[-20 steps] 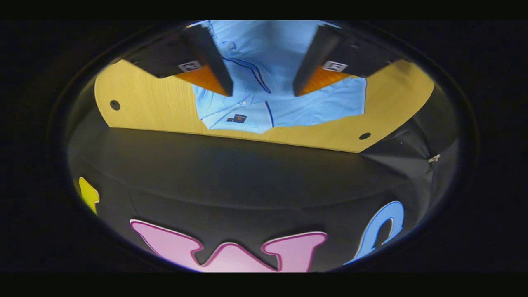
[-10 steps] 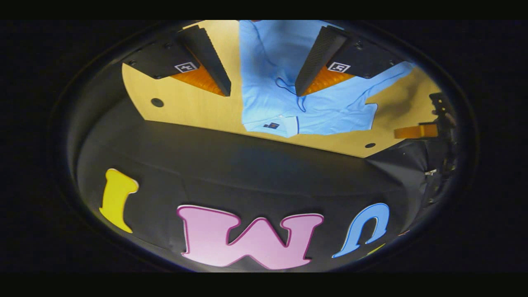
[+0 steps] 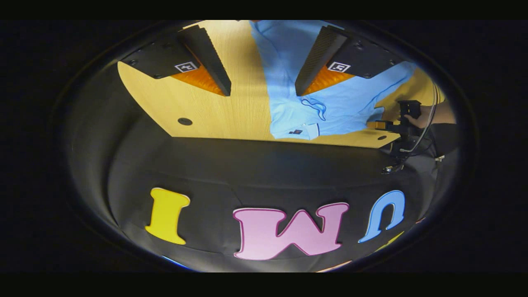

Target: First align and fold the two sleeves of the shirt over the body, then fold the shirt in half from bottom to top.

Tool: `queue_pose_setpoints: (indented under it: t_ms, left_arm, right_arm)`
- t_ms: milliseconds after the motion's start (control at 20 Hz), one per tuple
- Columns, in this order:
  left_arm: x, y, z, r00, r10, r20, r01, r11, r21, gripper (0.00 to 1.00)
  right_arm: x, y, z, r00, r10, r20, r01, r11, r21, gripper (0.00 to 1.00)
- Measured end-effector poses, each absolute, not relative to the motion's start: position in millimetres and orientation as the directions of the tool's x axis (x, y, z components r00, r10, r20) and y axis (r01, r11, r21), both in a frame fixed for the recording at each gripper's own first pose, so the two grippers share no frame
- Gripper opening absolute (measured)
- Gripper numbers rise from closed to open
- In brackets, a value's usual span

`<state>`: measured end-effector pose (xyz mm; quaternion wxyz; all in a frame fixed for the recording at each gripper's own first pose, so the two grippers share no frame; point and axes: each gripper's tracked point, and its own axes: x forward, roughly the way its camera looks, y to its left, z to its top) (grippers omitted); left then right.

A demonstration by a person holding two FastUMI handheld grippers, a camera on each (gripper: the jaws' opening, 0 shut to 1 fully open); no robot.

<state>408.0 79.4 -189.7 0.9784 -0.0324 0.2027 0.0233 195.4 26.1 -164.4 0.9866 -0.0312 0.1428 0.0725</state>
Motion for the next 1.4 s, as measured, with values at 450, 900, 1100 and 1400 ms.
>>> queue_pose_setpoints:
  t_ms: [450, 900, 1100, 1400]
  left_arm:
    - [418.6, 54.6, -185.2, 0.921, 0.014, -0.388, -0.012, 1.000, 0.008, 0.11]
    - [391.2, -88.7, -83.5, 0.970, -0.110, -0.216, 0.136, 0.985, 0.110, 0.06]
    - [363.9, -172.3, -84.9, 0.937, -0.271, -0.222, 0.280, 0.960, 0.013, 0.06]
    - [335.8, -175.0, -85.5, 0.937, -0.295, -0.185, 0.294, 0.955, -0.036, 0.60]
  right_arm:
    - [168.8, -16.9, -197.0, 0.942, 0.062, -0.330, -0.064, 0.998, 0.003, 0.98]
    - [132.2, -32.5, -216.8, 0.925, 0.076, -0.372, -0.058, 0.997, 0.057, 0.98]
    - [111.2, -40.7, -213.2, 0.932, 0.049, -0.360, -0.018, 0.996, 0.090, 0.98]
    - [90.2, -41.9, -220.2, 0.931, 0.031, -0.364, 0.011, 0.993, 0.114, 0.98]
